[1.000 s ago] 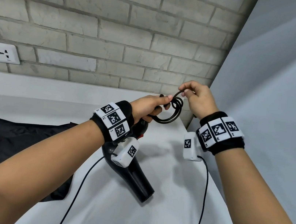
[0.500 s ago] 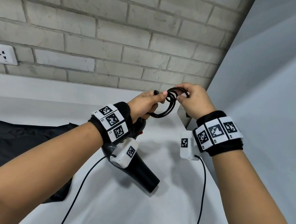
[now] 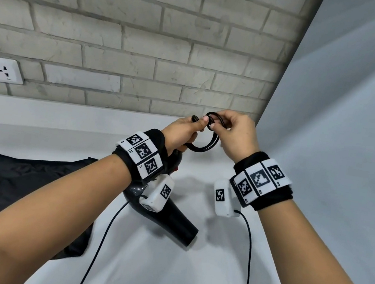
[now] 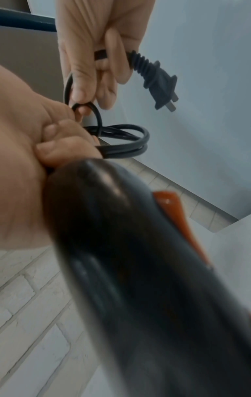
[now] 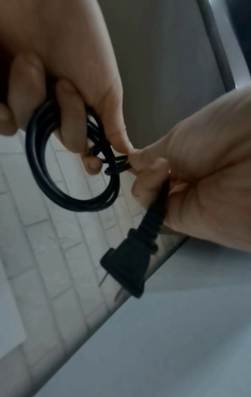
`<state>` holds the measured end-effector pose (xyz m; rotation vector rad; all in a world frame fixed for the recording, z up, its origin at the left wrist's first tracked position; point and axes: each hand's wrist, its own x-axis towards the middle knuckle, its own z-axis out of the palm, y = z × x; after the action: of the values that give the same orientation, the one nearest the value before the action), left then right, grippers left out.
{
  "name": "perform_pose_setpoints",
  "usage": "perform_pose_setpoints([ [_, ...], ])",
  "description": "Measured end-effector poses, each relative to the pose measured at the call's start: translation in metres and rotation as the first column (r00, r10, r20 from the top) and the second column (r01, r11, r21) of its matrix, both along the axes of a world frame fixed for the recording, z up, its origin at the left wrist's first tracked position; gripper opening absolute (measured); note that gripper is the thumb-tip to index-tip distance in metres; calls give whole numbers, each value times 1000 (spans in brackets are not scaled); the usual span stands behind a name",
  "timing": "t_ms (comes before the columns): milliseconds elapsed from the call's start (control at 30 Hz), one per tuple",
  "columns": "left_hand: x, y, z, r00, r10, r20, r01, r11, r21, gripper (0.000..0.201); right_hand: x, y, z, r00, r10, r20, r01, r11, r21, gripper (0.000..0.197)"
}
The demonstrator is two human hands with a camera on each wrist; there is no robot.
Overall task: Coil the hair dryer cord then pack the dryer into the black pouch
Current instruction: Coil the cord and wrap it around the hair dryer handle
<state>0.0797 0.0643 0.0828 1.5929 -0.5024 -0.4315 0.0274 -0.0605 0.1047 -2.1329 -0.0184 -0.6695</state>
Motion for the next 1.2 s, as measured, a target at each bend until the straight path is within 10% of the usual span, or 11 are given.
perform_pose_setpoints([
  [367, -1, 7, -1, 1000, -9, 29, 8, 999, 42, 41, 2, -10, -1, 969, 240, -59, -218, 941, 259, 31],
  [800, -5, 4, 3, 999, -53, 5, 53, 995, -79, 32, 6, -4, -4, 964, 265, -10, -258, 946, 194, 14],
  [1033, -8, -1, -2, 997, -5, 71, 4, 1000, 20, 30, 4, 0, 18, 989, -53, -137, 12, 958, -285, 40],
  [1200, -9, -1, 2, 993, 9, 121, -15, 999, 47, 27, 10, 6, 15, 999, -31, -42, 27, 996, -89, 38],
])
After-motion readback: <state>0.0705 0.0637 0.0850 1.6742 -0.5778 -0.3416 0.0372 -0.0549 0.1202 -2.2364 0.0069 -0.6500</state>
